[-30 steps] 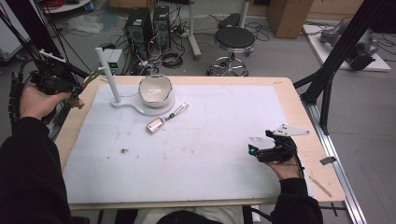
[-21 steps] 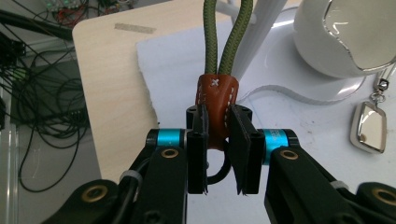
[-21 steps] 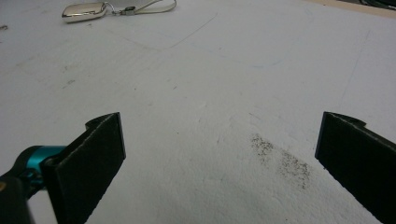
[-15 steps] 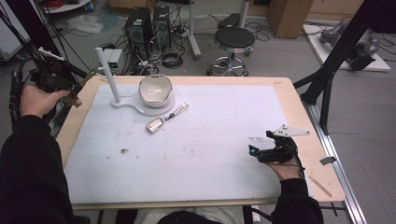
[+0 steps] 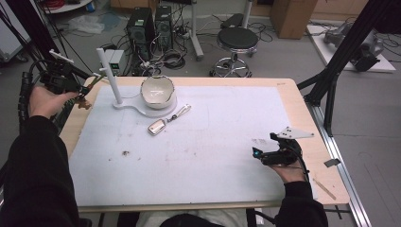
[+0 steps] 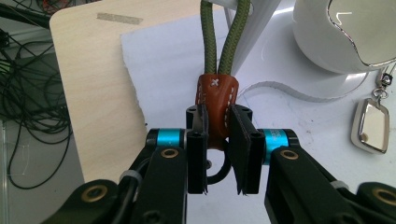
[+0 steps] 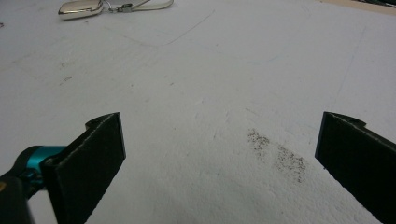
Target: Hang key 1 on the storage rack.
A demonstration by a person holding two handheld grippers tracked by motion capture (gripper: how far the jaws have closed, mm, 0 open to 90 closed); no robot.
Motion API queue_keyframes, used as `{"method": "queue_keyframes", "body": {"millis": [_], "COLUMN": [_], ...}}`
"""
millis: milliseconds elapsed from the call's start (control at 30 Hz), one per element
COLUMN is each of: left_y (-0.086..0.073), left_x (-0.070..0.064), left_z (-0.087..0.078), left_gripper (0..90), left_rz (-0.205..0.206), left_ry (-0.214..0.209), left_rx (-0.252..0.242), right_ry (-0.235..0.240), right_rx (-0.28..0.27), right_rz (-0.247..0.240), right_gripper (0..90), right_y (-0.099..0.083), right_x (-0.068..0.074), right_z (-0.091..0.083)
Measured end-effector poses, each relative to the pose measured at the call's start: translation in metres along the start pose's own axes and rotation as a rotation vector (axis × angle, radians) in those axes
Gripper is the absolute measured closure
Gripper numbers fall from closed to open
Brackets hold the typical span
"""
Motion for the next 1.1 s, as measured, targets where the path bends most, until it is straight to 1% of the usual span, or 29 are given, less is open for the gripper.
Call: {"method": "queue_keyframes", "body": {"millis": [200,500,600,833,1000,1100], "left_y": [-0.001,-0.004,-0.005,-0.006,-0.008,-0.007], "left_x": [-0.003,-0.004,-0.006,-0.012,-0.018,-0.021], "left_z": [0.006,0.016,0.02,0.029,0.039,0.042], "left_gripper": [77.2,77.2,77.2,77.2,77.2,77.1], "left_rz": [0.003,-0.018,-0.015,0.012,0.038,0.038], "left_ry": [-0.003,-0.01,-0.013,-0.005,0.005,0.0], "left_rx": [0.012,0.016,0.022,0.048,0.078,0.075], "right_ry": [0.001,0.003,0.006,0.004,0.003,0.004], "right_rx": [-0.002,0.0,0.003,0.004,0.001,0.0], "right_rz": [0.002,0.002,-0.001,0.002,-0.002,0.001], "right_gripper": [0.6,0.6,0.6,0.5,0.5,0.5], "right_y": [0.0,0.0,0.0,0.0,0.0,0.0], "right_x": [0.0,0.0,0.001,0.001,0.0,0.0], "right_z": [0.0,0.001,0.001,0.001,0.001,0.0]}}
Point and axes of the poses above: each handheld gripper's, and its own axes: z roughly forward along the jaws, y roughly out of its top, x roughly to its left, the point moved 4 cm from there along z, roughly forward along the jaws, and after that the axes turned 7 degrees about -z, right-handed, at the moved point
